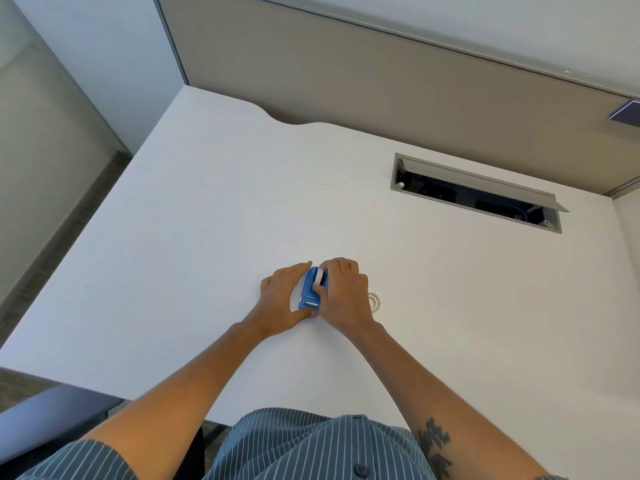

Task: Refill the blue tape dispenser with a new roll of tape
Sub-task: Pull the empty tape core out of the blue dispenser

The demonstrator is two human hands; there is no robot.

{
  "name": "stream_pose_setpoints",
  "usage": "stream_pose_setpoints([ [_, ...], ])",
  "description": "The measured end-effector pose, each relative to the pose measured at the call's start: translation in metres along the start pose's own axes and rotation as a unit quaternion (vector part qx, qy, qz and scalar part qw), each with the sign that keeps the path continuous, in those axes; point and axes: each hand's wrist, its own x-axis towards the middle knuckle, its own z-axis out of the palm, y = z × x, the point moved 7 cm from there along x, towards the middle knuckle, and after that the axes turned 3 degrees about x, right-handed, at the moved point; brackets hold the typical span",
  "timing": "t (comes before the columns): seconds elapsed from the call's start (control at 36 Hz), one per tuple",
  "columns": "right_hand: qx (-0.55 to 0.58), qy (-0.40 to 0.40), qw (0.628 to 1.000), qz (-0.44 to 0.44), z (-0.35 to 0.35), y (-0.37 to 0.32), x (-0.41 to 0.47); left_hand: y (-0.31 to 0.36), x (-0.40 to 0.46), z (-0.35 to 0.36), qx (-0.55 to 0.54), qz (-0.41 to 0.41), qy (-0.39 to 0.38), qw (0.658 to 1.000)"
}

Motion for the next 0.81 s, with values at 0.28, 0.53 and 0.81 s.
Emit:
stream_pose_setpoints([
  [0.28,0.061,0.016,0.998,0.015,-0.021,0.007,-0.012,0.014,-0.012,-0.02,-0.04,0.072,0.027,0.996],
  [0.53,0.172,0.052,0.984,-0.01,-0.048,0.014,-0.026,0.051,0.003,-0.024,-0.144,0.041,0.037,0.988],
  [0.81,0.261,0.082,0.962,-0.014,-0.065,0.019,-0.039,0.079,0.007,-0.019,-0.218,0.011,0.051,0.975],
])
